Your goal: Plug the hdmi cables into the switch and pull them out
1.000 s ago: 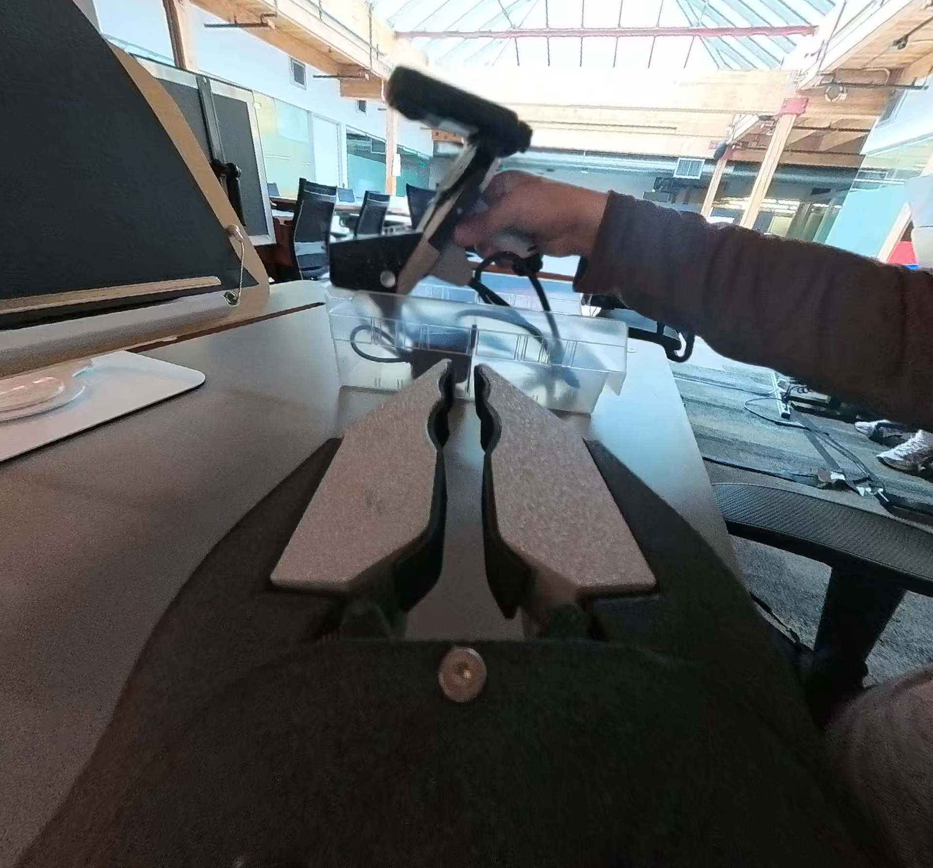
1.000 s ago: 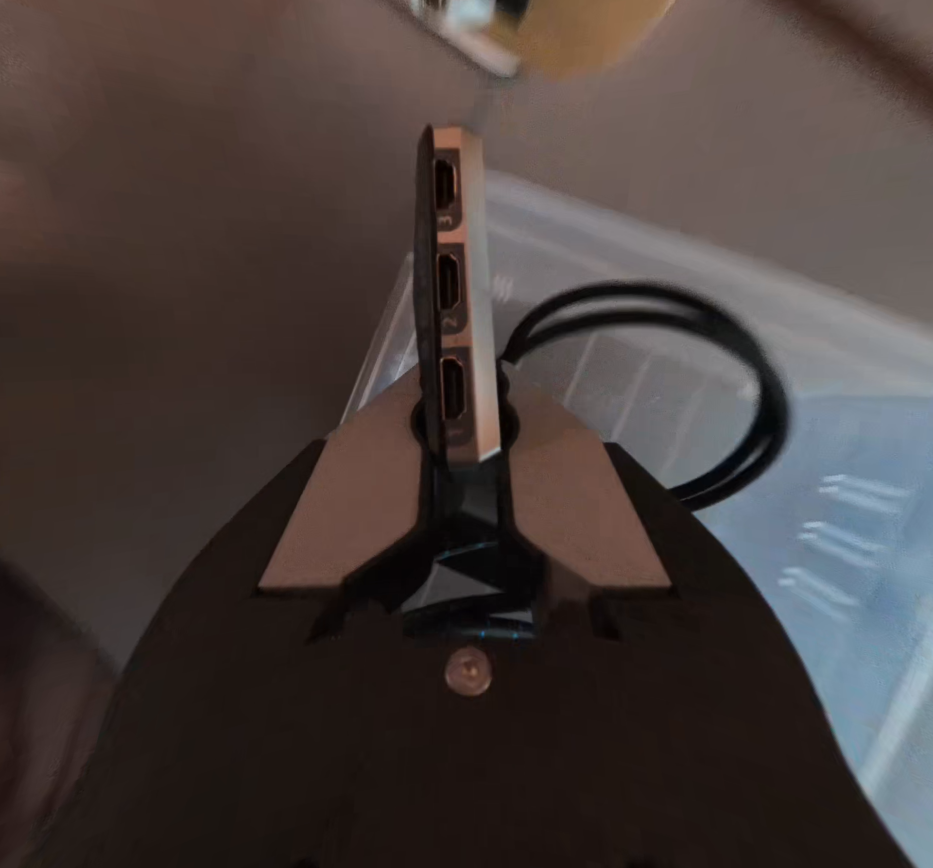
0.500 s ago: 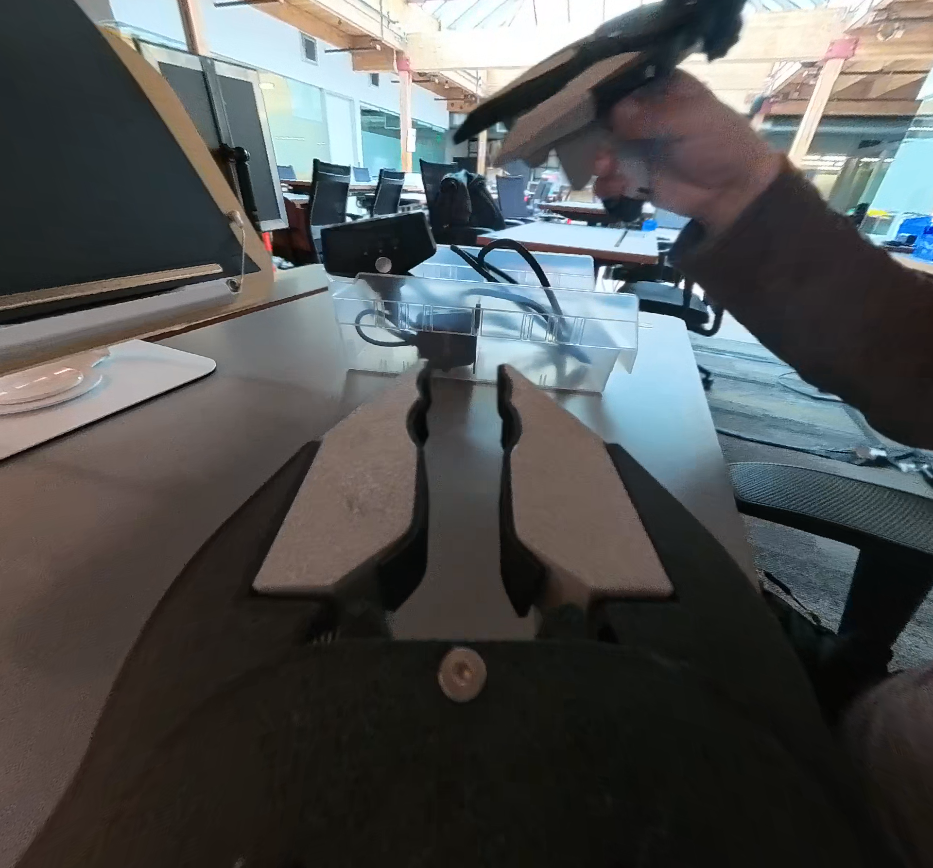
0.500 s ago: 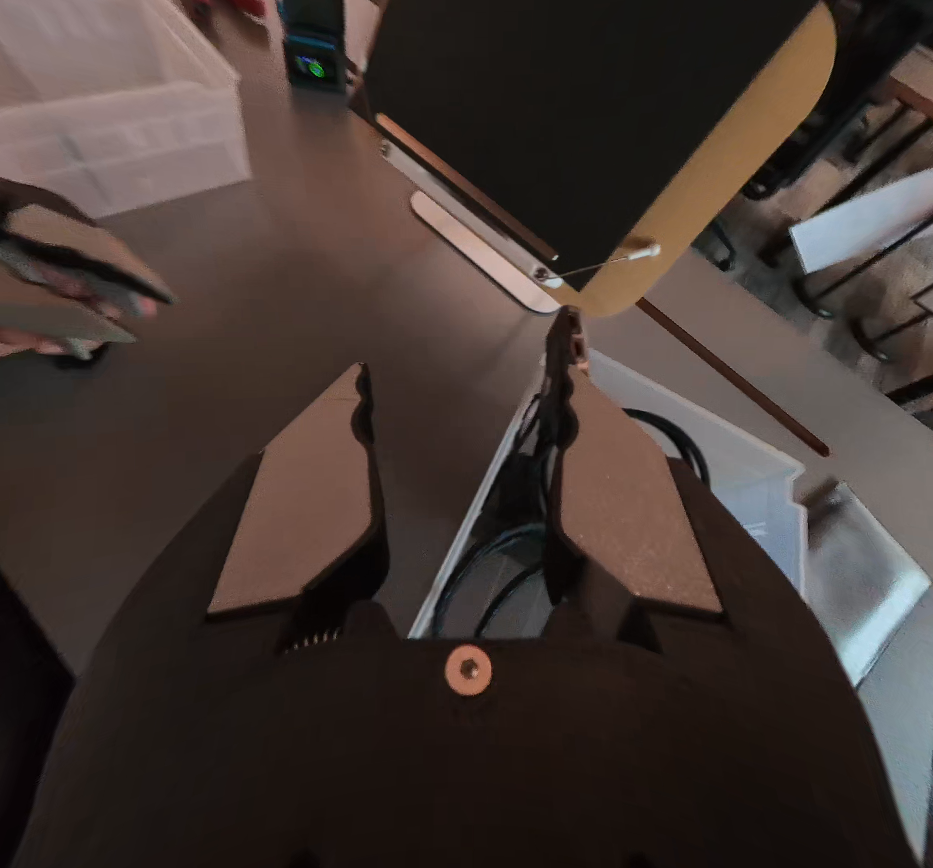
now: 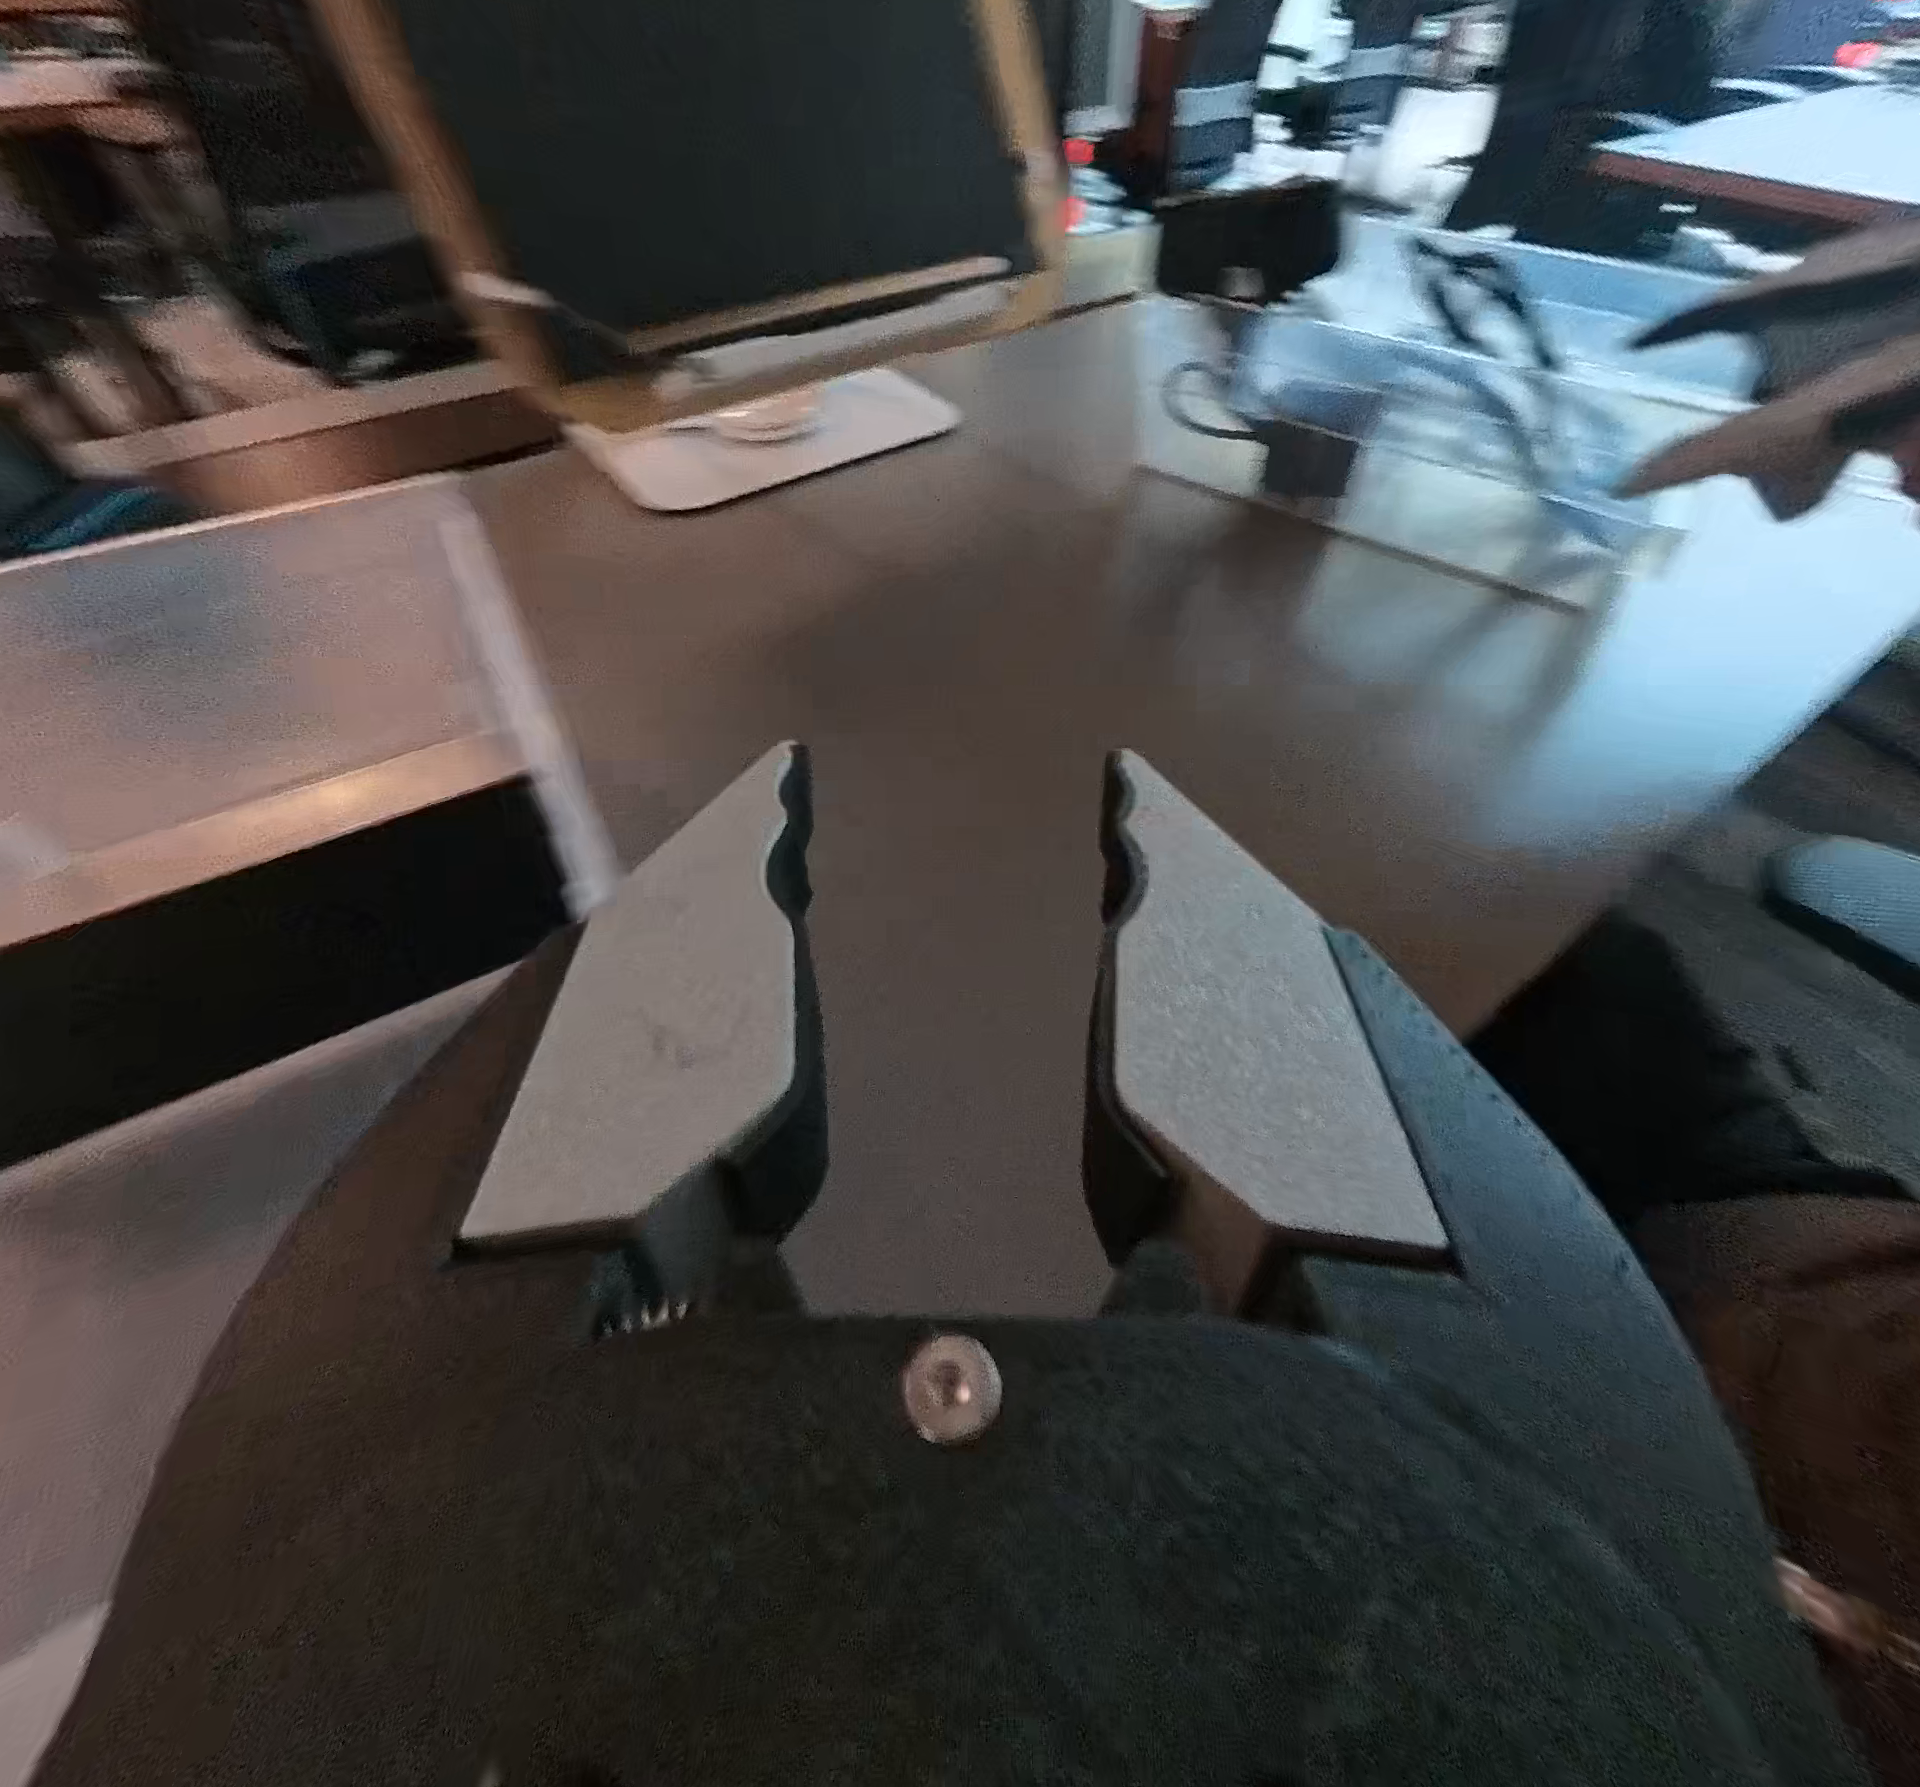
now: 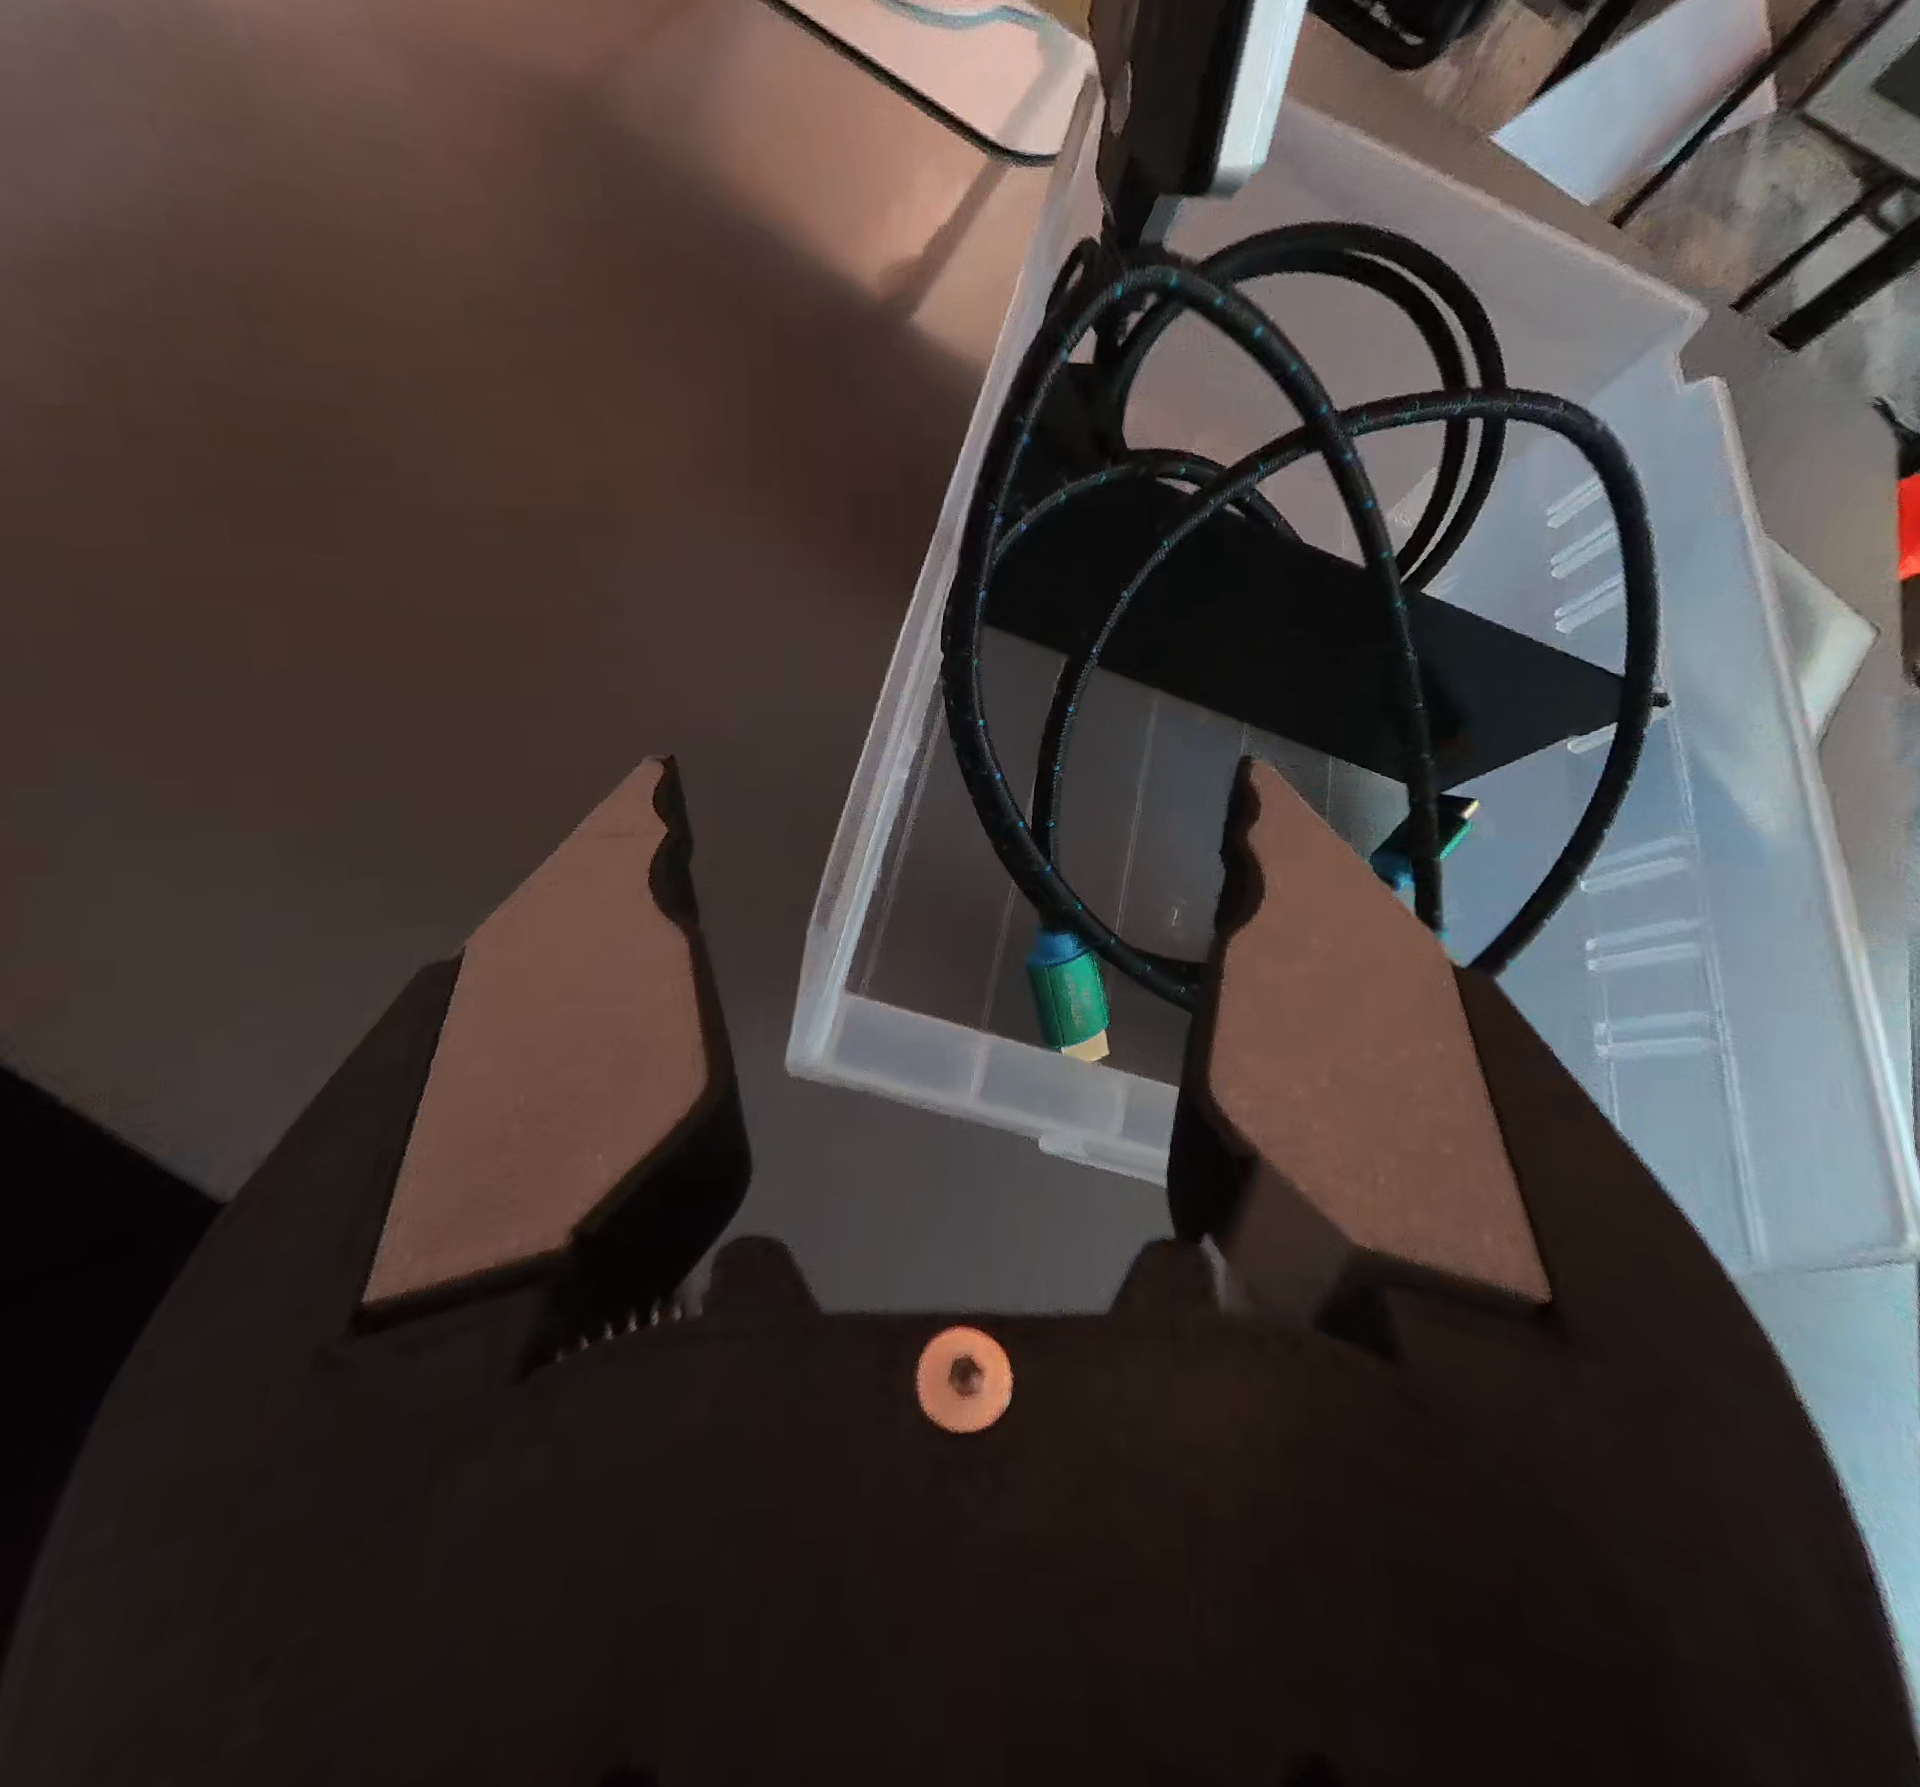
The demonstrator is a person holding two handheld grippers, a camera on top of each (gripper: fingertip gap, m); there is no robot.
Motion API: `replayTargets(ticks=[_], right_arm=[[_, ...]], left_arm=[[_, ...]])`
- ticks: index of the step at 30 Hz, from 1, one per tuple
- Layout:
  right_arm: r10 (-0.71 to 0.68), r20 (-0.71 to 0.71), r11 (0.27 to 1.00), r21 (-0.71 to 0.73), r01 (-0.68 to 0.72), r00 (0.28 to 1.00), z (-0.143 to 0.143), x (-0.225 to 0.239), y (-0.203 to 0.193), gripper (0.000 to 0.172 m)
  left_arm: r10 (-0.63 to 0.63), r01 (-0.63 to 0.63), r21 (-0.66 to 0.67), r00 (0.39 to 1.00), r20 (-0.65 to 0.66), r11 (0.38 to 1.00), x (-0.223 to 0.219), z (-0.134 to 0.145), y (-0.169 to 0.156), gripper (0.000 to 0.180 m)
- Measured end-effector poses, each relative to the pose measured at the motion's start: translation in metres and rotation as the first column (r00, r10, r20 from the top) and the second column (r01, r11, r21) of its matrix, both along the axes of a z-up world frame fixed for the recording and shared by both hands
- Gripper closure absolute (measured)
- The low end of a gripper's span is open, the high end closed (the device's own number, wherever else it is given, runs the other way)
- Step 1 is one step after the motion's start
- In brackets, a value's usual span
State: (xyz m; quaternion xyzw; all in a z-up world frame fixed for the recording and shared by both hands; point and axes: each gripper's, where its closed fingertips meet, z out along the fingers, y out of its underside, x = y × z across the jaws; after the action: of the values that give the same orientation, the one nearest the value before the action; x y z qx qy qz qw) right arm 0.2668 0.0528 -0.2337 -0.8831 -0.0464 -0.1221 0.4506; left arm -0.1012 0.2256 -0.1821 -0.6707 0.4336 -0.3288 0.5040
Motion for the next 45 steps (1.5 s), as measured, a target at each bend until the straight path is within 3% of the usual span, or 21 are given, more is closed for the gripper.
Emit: replayTargets(ticks=[3,6,8,10,13,14,16,19,26,32,36,40,42,45], right_arm=[[-0.055,-0.04,0.998,-0.027,0.053,0.998,-0.016,0.008,0.009,0.073],[-0.047,-0.111,0.997,-0.064,0.04,0.993,-0.029,0.006,0.016,0.076],[0.016,-0.155,0.996,-0.085,-0.029,0.988,-0.033,-0.007,0.018,0.105],[0.015,-0.083,0.992,-0.122,-0.025,0.996,-0.035,-0.006,0.015,0.119],[-0.022,0.067,0.984,-0.175,0.033,0.998,-0.036,-0.004,0.011,0.137],[-0.029,0.086,0.982,-0.184,0.044,0.996,-0.036,-0.007,0.009,0.14],[0.011,0.057,0.982,-0.187,0.0,0.998,-0.034,-0.025,0.009,0.146],[0.117,-0.085,0.978,-0.161,-0.13,0.989,-0.033,-0.073,0.015,0.137],[0.326,0.006,0.926,-0.201,-0.318,0.945,-0.035,-0.191,0.057,0.126],[0.554,0.038,0.831,-0.089,-0.549,0.832,-0.027,-0.33,0.132,0.114],[0.58,0.042,0.815,-0.004,-0.58,0.814,0.003,-0.377,0.138,0.11],[0.684,-0.073,0.729,0.087,-0.679,0.726,0.04,-0.371,0.095,0.099],[0.662,-0.068,0.749,0.1,-0.655,0.746,0.056,-0.338,0.083,0.1],[0.555,-0.03,0.828,0.114,-0.549,0.831,0.085,-0.271,0.075,0.102]], left_arm=[[0.155,-0.154,0.02,0.985,-0.075,0.988,-0.032,-0.026,0.038,0.118],[0.143,-0.15,-0.034,0.977,-0.16,0.988,-0.028,-0.064,0.047,0.105],[0.146,-0.151,-0.016,0.971,-0.191,0.988,-0.021,-0.078,0.055,0.106],[0.167,-0.156,0.064,0.952,-0.257,0.986,-0.019,-0.087,0.065,0.136],[0.299,-0.197,0.279,0.87,-0.392,0.94,-0.037,-0.085,0.079,0.162],[0.314,-0.208,0.289,0.864,-0.394,0.934,-0.043,-0.081,0.08,0.171],[0.235,-0.161,0.235,0.915,-0.329,0.958,-0.047,-0.07,0.077,0.173],[0.227,-0.177,0.205,0.942,-0.249,0.962,-0.057,-0.049,0.078,0.173],[0.317,-0.259,0.346,0.94,-0.123,0.902,-0.082,0.019,0.071,0.175],[0.256,-0.227,0.366,0.966,-0.031,0.902,-0.071,0.067,0.042,0.174],[0.209,-0.194,0.408,0.978,0.007,0.892,-0.06,0.092,0.023,0.174],[0.115,-0.114,0.452,0.993,0.027,0.885,-0.04,0.11,-0.001,0.174],[0.045,-0.056,0.466,0.998,0.036,0.883,-0.021,0.115,-0.021,0.174],[-0.095,0.061,0.457,0.994,0.051,0.887,0.019,0.117,-0.057,0.174]])
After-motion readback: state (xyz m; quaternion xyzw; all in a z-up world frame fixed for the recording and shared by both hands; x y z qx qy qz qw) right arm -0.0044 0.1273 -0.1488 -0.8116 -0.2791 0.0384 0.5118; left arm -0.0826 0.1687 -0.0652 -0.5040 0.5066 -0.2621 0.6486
